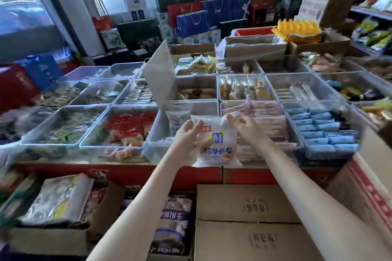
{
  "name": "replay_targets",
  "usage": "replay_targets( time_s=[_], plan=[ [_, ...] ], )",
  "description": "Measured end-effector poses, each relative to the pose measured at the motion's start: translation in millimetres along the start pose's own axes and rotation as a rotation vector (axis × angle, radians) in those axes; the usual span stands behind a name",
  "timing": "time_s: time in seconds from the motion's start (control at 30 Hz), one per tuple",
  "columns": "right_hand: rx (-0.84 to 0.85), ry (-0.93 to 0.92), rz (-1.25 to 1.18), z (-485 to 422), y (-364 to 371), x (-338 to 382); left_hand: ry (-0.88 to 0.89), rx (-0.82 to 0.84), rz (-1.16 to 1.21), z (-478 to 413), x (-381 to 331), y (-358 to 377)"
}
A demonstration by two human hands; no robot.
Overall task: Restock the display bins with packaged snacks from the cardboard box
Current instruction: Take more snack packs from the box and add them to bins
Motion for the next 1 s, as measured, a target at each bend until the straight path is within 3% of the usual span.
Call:
replay_targets(
  time_s=[0.07, 0.23, 0.3, 0.47, 0.7, 1.0],
  plan=[
    [-0.048, -0.014, -0.003, -21, 11, -4, -0.033, -0.003, -0.109, -20, 12, -21],
    [-0.105, 0.037, -0.073, -84, 49, -21, -0.049, -0.248, -0.581, -55, 37, -114],
    [-0.089, 0.090, -0.091, -105, 69, -26, -0.032, -0.268, -0.735, -69, 43, -144],
    [-0.188, 0.161, -0.093, -142, 99, -39, 0.079, 0.013, -1.106, -120, 68, -161],
    [-0.336, 0.297, -0.051, -186, 109, -106, 0.071, 0.402, -1.502, -165, 121, -161],
    [-0.368, 0.242, -0.288, -172, 132, -53, 0.187, 0.378, -1.520, -197, 113, -166]
  ],
)
Point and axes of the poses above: each hand's wrist, its own z-axis away from the middle knuckle, its own y-axis out of the palm, x = y × z, the point moved 8 cm from there along -z, towards the middle knuckle, and after that the axes turned 1 degree about y, right-handed, at the moved point
